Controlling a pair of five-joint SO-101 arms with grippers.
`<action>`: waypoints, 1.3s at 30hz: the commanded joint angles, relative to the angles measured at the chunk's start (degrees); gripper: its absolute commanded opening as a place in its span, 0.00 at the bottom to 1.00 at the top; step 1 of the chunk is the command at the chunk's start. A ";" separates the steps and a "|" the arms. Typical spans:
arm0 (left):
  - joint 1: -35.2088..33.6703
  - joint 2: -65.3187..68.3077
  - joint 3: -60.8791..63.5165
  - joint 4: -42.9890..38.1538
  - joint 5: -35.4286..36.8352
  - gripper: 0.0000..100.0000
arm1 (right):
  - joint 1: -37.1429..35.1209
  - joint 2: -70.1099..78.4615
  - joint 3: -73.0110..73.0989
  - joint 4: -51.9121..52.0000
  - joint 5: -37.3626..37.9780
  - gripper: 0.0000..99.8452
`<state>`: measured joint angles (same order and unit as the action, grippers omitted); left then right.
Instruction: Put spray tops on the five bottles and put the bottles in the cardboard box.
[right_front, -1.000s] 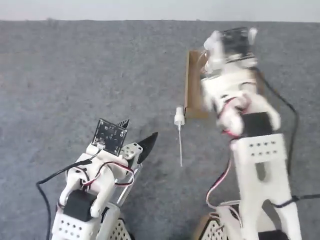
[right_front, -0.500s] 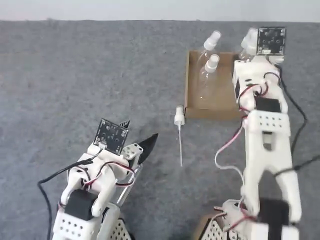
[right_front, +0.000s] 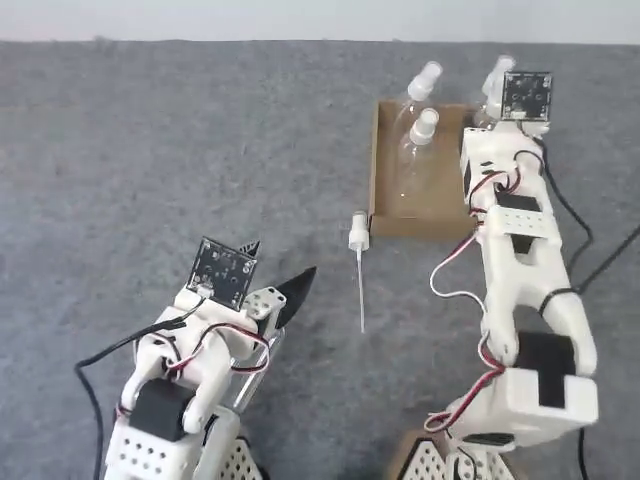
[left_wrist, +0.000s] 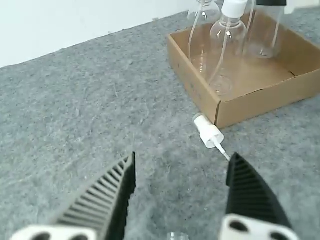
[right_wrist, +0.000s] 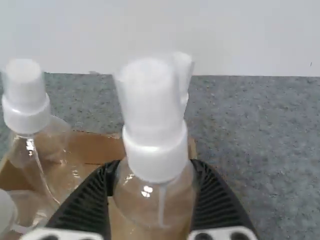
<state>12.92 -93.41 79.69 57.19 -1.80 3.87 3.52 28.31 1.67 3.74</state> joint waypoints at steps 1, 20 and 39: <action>0.00 -0.70 -0.48 -2.20 -0.26 0.27 | 0.22 1.19 -1.14 -3.74 0.70 0.01; 0.00 -0.70 -0.40 -2.02 -0.26 0.27 | -0.04 6.55 -1.23 -5.76 0.79 0.01; 0.00 -0.70 0.22 -2.29 -0.35 0.27 | -1.27 6.29 -1.14 -5.23 0.88 0.01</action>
<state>12.92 -93.41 80.40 57.19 -1.80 3.34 10.99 28.22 -2.73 3.82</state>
